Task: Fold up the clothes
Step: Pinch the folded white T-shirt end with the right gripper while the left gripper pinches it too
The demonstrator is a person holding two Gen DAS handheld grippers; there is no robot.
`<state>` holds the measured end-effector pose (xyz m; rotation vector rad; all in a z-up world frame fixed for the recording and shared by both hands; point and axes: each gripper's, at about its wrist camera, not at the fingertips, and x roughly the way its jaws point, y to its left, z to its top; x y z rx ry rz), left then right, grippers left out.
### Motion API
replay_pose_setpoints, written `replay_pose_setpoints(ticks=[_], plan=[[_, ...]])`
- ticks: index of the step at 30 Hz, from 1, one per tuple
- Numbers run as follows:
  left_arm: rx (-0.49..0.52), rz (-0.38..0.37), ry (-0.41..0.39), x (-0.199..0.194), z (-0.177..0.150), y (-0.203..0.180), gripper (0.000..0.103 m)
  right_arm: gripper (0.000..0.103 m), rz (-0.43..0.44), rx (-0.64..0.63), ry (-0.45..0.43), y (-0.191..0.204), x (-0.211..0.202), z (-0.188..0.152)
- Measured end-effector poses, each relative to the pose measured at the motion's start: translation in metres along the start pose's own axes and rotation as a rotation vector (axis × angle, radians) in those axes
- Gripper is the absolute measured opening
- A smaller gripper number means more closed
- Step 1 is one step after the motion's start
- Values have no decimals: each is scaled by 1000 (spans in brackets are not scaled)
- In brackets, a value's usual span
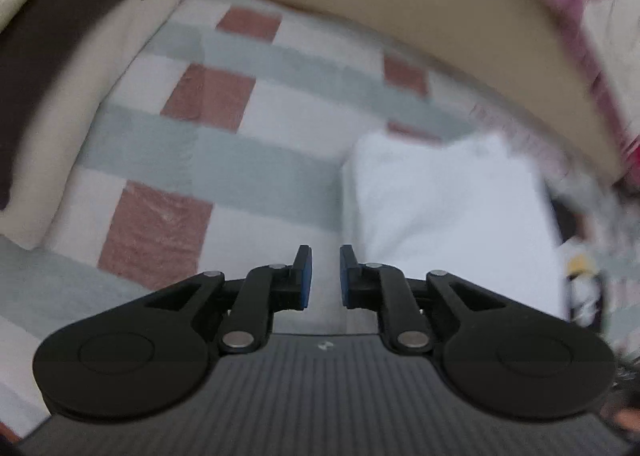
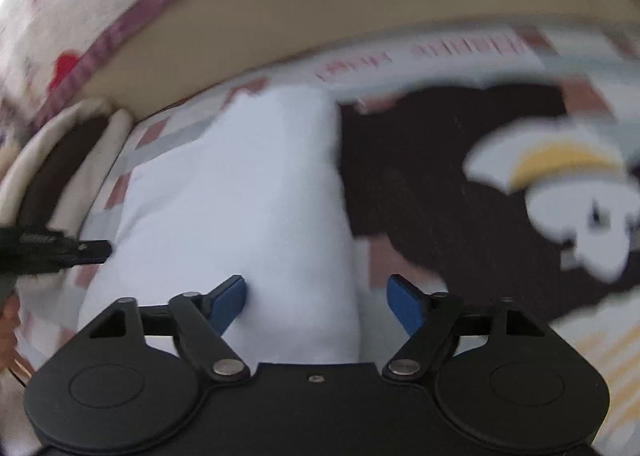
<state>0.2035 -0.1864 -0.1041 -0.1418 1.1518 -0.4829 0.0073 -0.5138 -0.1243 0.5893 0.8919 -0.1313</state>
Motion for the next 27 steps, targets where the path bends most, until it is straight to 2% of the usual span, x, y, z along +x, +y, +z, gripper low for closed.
replay_pose_setpoints(ticks=[1,3,8,12,13,15,17,21,23,25,26,27], plan=[[-5,-13,9,2,0,0,30,83,41,79,31,-9,2,-1],[-16,-39,26,5,-1,0,47,84,116,223,88,-27,5,-4],[-42,-104,69,15,-2,-1,47,84,220,341,153,-43,-1,-20],[-64,-156,103,22,-4,-1,47,85,271,389,162,-43,-8,-43],[-64,-166,106,23,-4,-2,55,84,279,390,158,-41,-10,-48],[-35,-165,77,23,-1,-8,58,84,279,353,149,-35,-10,-52],[-6,-164,49,23,1,-13,61,65,252,306,114,-28,-4,-47],[51,-162,-9,23,6,-25,77,65,227,239,63,-20,8,-35],[80,-161,-38,23,8,-30,76,72,247,232,58,-20,15,-27],[109,-160,-67,23,11,-36,39,72,270,241,52,-22,18,-24],[123,-160,-81,23,12,-39,34,60,262,221,46,-21,16,-26],[138,-159,-96,23,13,-41,24,50,249,187,42,-19,14,-27]])
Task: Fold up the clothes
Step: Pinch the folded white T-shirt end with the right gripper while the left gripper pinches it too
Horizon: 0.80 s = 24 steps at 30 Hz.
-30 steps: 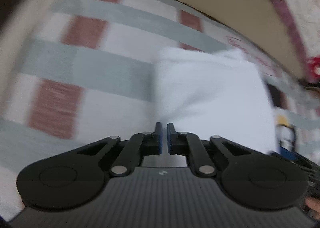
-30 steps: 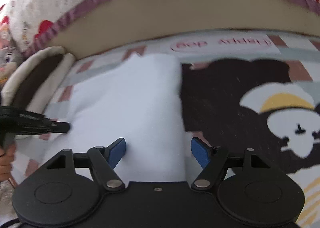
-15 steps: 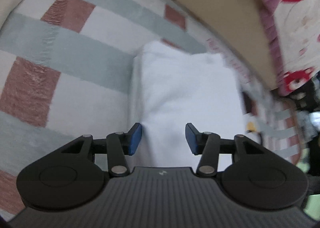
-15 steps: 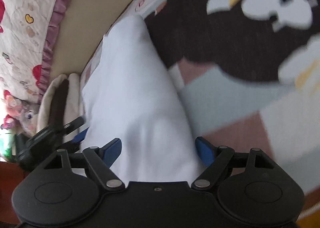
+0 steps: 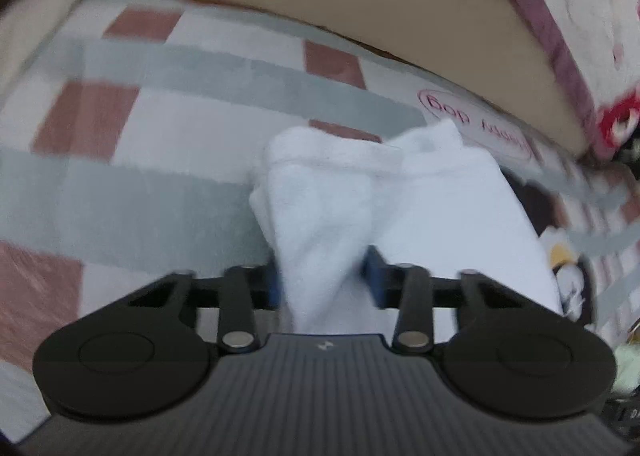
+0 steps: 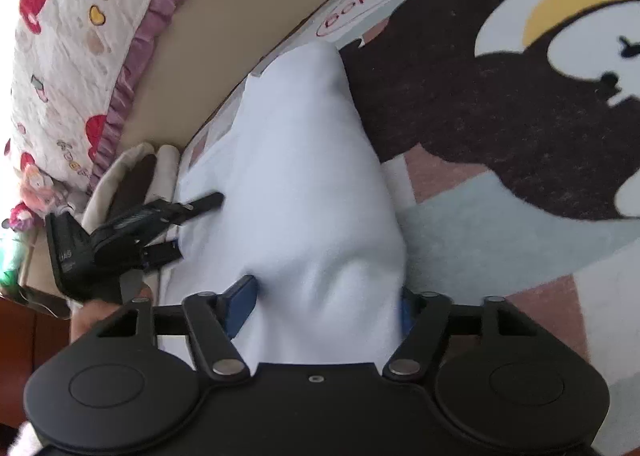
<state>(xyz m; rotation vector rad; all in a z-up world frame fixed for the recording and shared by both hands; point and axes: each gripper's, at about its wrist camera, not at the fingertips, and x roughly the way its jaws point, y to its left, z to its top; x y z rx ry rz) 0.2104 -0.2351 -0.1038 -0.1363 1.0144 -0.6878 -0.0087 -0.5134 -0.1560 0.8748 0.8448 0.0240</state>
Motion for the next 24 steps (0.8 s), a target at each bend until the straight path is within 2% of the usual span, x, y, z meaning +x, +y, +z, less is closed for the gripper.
replay_pose_setpoints(ticks=[1,2,6,9,11,12,14,16,17,19,22,24], plan=[[16,1,-13,1,2,-3,23,36,-21,-67,0,7,-1,0],[32,1,-32,-1,4,-6,22,29,-16,-115,-15,14,-5,-1],[157,12,-142,-32,17,-40,22,21,79,-206,-116,38,-32,1],[190,15,-171,-36,36,-58,24,21,90,-190,-199,40,-51,7],[201,19,-179,-35,49,-69,32,24,55,-162,-223,31,-50,14],[170,26,-146,-25,52,-68,38,29,14,-138,-223,24,-44,18],[102,27,-72,-3,50,-59,39,32,-78,-96,-200,13,-27,24],[47,-37,-22,9,36,-47,37,32,-154,-49,-162,-1,-17,27],[32,-72,-17,10,27,-42,37,32,-141,-34,-169,-8,-21,26],[47,-80,-17,7,15,-39,39,32,-117,2,-185,-16,-28,28],[115,-27,-10,6,9,-41,41,33,-84,46,-212,-20,-37,33],[131,27,1,10,10,-39,49,47,-69,42,-224,-16,-34,40]])
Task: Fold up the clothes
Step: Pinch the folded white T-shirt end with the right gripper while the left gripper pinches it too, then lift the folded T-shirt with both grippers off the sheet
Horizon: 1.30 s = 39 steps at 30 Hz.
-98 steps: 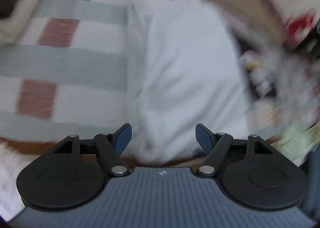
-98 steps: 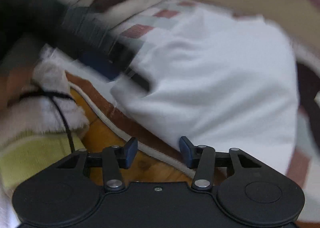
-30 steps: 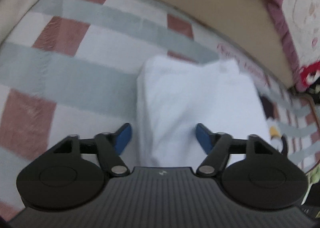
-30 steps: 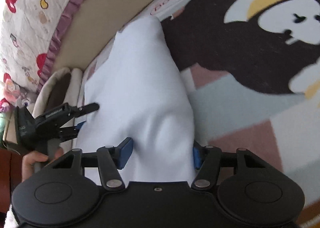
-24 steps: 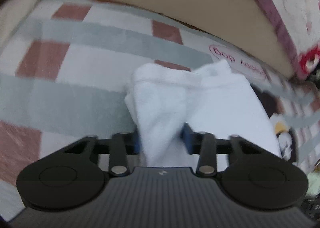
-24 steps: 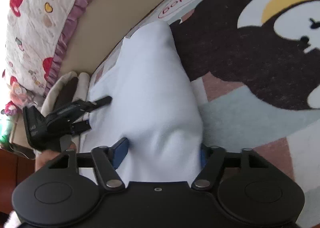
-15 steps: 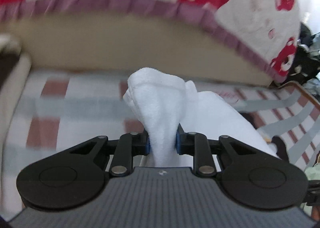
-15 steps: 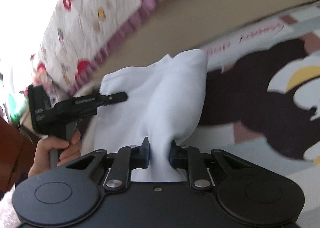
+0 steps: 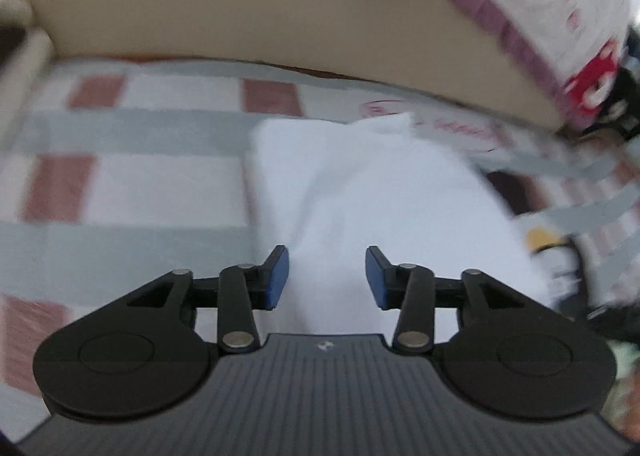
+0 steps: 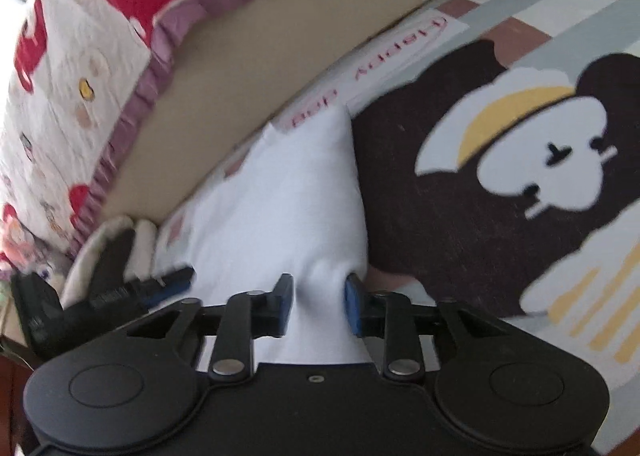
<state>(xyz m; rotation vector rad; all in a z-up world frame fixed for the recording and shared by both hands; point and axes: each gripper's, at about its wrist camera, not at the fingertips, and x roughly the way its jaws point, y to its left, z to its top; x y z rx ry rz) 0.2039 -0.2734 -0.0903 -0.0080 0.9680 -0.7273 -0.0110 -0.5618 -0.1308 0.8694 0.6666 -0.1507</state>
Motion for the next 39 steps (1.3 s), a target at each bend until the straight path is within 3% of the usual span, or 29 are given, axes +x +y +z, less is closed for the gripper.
replay_pose_setpoints(ticks=[2,3,5,9,14,17,18,20,21,22,25,28,30,32,36,38,39], plan=[[16,53,15,4,0,3,51,65,-21,-59,52,6,14,14],[14,63,32,7,-1,5,51,65,-32,-88,78,9,20,21],[-73,-17,85,11,-7,22,51,65,-50,-147,124,16,32,36],[-211,-136,114,14,-6,46,52,65,-36,-209,144,13,35,59],[-290,-147,103,16,-9,54,53,66,12,-32,159,-23,51,55],[-337,-154,96,18,-11,59,53,66,70,-2,175,-30,64,53],[-334,-146,92,17,-11,58,57,66,95,-2,173,-31,67,51],[-234,-103,76,19,-11,40,67,61,128,-40,167,-25,73,46],[-198,-103,74,22,-12,32,66,51,108,-107,148,-16,72,45],[-191,-128,77,24,-14,28,54,44,83,-190,126,-3,68,43],[-243,-163,75,24,-13,28,27,39,19,-344,77,29,56,42],[-293,-193,63,21,-15,29,26,38,-40,-443,41,47,48,42],[-260,-151,69,25,-16,22,30,39,-85,-452,65,44,54,42],[-248,-140,64,29,-16,18,39,47,-99,-385,92,31,60,44],[-242,-138,55,36,-17,14,53,60,-45,-195,148,3,62,52],[-264,-173,49,36,-16,16,66,69,0,-112,174,-11,65,51],[-273,-198,41,37,-17,15,82,71,32,-95,159,-16,63,50]])
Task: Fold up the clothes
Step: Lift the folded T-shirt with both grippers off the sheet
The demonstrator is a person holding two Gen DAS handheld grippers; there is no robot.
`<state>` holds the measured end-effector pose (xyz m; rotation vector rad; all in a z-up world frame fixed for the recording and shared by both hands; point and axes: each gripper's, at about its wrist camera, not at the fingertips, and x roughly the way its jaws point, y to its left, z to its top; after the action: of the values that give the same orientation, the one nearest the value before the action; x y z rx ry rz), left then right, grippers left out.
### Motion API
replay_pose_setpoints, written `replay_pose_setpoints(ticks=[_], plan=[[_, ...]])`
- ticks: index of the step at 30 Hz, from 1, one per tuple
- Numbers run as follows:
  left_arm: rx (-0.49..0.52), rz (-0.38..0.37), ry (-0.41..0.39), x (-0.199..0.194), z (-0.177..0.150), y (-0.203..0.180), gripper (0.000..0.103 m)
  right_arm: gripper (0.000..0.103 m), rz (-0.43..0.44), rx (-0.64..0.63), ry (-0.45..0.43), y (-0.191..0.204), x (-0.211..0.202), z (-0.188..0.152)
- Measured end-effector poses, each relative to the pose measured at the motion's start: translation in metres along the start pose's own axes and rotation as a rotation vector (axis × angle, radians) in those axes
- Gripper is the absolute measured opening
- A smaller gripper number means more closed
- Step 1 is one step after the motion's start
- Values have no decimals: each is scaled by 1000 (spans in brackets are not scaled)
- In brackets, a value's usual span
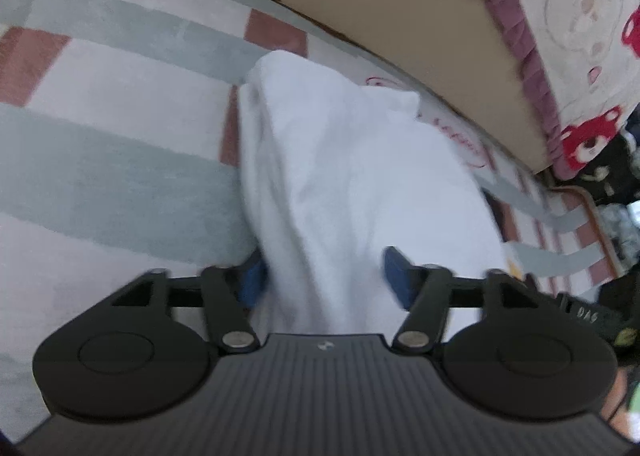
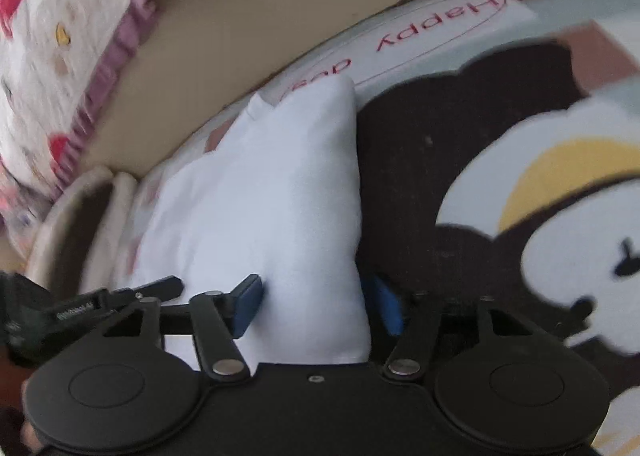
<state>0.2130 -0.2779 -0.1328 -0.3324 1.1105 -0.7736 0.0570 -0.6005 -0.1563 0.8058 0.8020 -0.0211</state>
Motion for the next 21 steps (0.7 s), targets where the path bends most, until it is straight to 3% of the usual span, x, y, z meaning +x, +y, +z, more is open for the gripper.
replay_pose_setpoints(ticks=[1,3,4,5,6,7,10,13,16,21], plan=[[6,-15,-4,2,-1,-2,97,73,12,1,-5,0,1,-2],[30,-32,-12,7,-4,-8,98,74,2,-12,-9,4,1,-4],[80,10,-12,7,-7,-16,84,74,-8,-39,-13,9,2,-6],[130,53,-11,8,-10,-24,70,64,-10,-87,-16,15,4,-9],[174,90,-12,8,-12,-30,46,62,-21,-141,-22,21,6,-12],[191,106,-17,7,-14,-33,35,55,-55,-212,-39,29,7,-16],[195,125,-30,-2,-12,-39,28,45,-128,-356,-86,57,2,-23],[458,281,6,7,-24,-72,27,44,-127,-452,-155,81,-10,-25],[438,307,11,12,-24,-75,28,45,-154,-538,-169,94,-9,-30],[185,120,89,12,1,-29,33,51,-120,-430,-112,72,-1,-27]])
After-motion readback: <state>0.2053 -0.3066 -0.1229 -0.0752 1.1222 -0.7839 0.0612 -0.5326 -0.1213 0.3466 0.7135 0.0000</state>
